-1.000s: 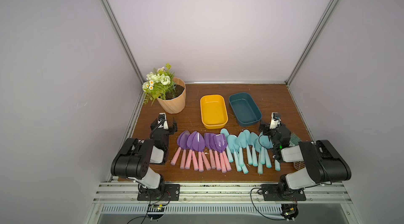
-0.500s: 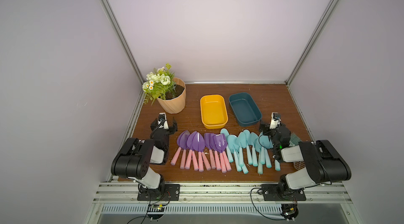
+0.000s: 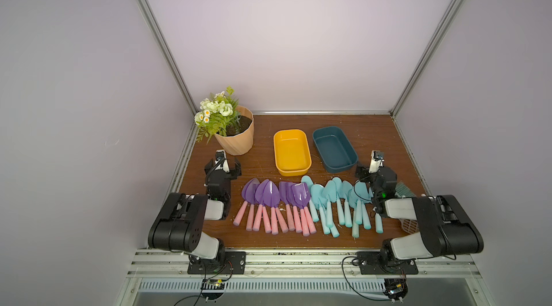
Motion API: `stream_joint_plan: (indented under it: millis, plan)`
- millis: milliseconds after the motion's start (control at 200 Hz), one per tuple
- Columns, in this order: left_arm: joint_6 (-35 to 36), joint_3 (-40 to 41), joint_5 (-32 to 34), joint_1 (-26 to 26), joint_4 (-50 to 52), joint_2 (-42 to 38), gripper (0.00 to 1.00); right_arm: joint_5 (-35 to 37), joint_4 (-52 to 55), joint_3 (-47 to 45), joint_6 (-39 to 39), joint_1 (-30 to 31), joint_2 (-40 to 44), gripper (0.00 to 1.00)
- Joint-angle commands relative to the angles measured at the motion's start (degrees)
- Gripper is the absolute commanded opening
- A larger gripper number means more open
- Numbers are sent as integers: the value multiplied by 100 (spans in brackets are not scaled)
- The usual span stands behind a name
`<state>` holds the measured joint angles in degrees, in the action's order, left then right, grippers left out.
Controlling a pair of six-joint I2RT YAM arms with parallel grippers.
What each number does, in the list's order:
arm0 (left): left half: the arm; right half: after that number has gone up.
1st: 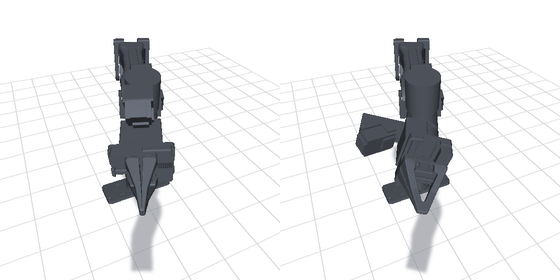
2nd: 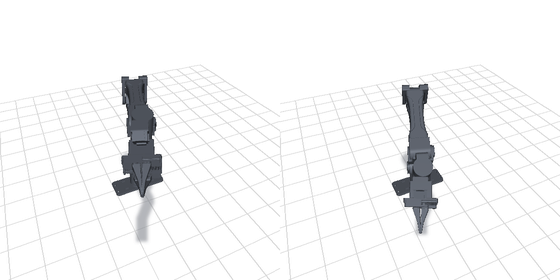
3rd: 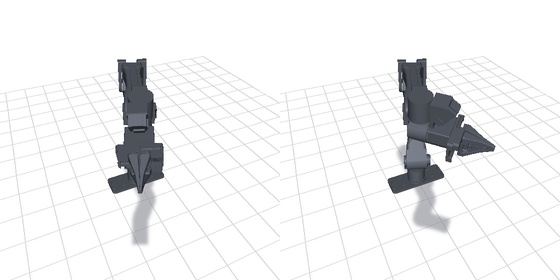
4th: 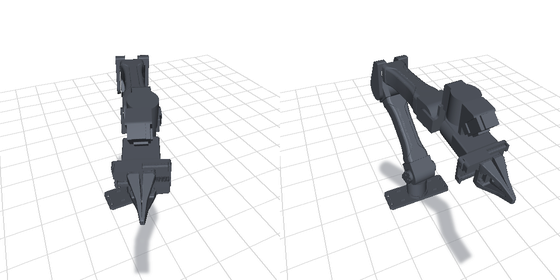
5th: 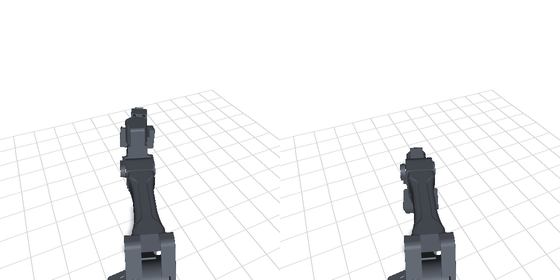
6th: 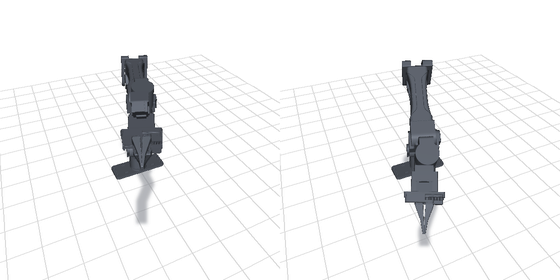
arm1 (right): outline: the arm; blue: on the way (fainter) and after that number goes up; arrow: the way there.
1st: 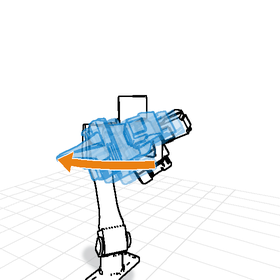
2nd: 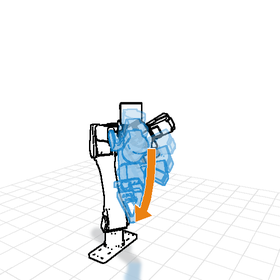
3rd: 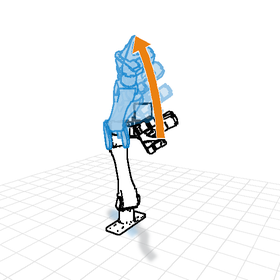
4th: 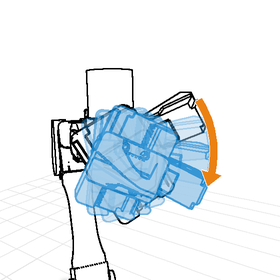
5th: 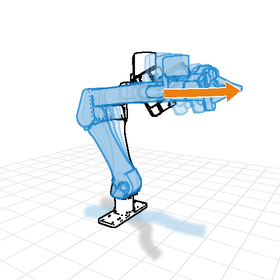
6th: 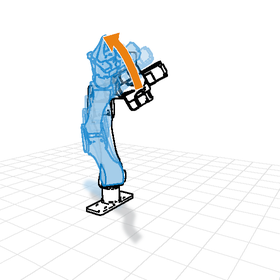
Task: Sort the small shovels by color and place them into the storage box
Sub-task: Pick up the shovel from the center of the board.
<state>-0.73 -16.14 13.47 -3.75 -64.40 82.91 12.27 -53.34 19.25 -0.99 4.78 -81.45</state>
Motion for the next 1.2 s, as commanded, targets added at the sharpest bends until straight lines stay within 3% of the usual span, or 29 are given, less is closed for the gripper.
stream_joint_plan:
  millis: [0, 40, 110, 275, 365, 435, 580, 776, 1041, 1196]
  plan:
    - [102, -459, 453, -243, 1033, -647, 100, 225, 2278, 1040, -609, -10, 652, 78]
    - [66, -471, 892, -453, 1044, -828, 100, 238, 2671, 1130, -892, 16, 797, 66]
    - [-39, -452, 1465, -828, 1131, -1104, 100, 570, 3273, 1179, -1362, 154, 1125, 57]
    - [-298, -556, 2995, -2030, 1870, -1616, 100, 534, 5401, 1699, -1838, 408, 1812, 56]
    - [-1178, -924, 2981, -2538, 3124, -1759, 100, 576, 6641, 2077, -2132, 718, 2216, 55]
    - [-1908, -1240, 2731, -2845, 4003, -1742, 100, 532, 7505, 2349, -2483, 1048, 2476, 43]
    - [-2386, -1499, 2821, -3555, 4157, -1501, 100, -130, 8587, 2594, -3177, 1942, 2584, 35]
    - [-2848, -2003, 1723, -3679, 4278, -1064, 100, -1428, 8456, 2226, -4035, 3155, 2265, 38]
    - [-3268, -2170, 1389, -3739, 4470, -942, 100, -1407, 8263, 1926, -4380, 4325, 1720, 40]
    - [-3262, -2143, 1443, -3760, 4623, -1043, 100, -1110, 8317, 1847, -4570, 4649, 1590, 42]
